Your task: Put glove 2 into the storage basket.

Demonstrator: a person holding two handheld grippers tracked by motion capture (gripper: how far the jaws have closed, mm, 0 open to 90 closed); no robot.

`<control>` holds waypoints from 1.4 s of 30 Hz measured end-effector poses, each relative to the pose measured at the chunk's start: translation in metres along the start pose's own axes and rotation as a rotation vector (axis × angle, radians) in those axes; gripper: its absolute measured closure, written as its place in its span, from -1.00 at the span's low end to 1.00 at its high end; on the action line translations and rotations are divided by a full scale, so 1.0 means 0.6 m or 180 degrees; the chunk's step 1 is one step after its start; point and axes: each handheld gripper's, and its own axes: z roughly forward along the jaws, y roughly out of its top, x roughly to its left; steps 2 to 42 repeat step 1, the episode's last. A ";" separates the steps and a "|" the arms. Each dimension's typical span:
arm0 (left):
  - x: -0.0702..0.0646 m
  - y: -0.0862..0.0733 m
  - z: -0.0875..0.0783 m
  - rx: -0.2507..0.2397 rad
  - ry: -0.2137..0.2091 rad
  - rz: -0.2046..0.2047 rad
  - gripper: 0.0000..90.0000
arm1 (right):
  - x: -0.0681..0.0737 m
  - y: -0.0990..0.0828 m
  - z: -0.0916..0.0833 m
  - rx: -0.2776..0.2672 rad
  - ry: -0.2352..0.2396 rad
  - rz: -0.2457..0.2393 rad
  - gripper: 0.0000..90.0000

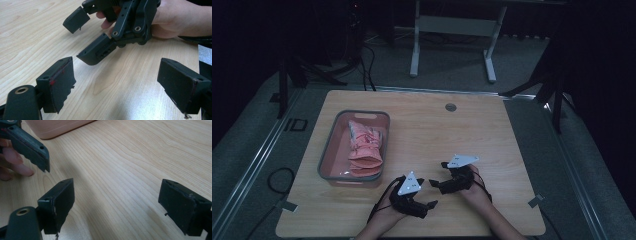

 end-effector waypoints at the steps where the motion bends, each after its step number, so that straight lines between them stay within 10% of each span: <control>1: 0.000 0.000 0.000 0.0000 0.0000 0.0000 -0.68 | -0.001 0.000 0.000 -0.0001 -0.0001 0.0001 -0.71; 42: 0.000 0.000 0.000 0.0000 0.0000 0.0000 -0.68 | -0.001 0.000 0.000 -0.0001 -0.0001 0.0001 -0.71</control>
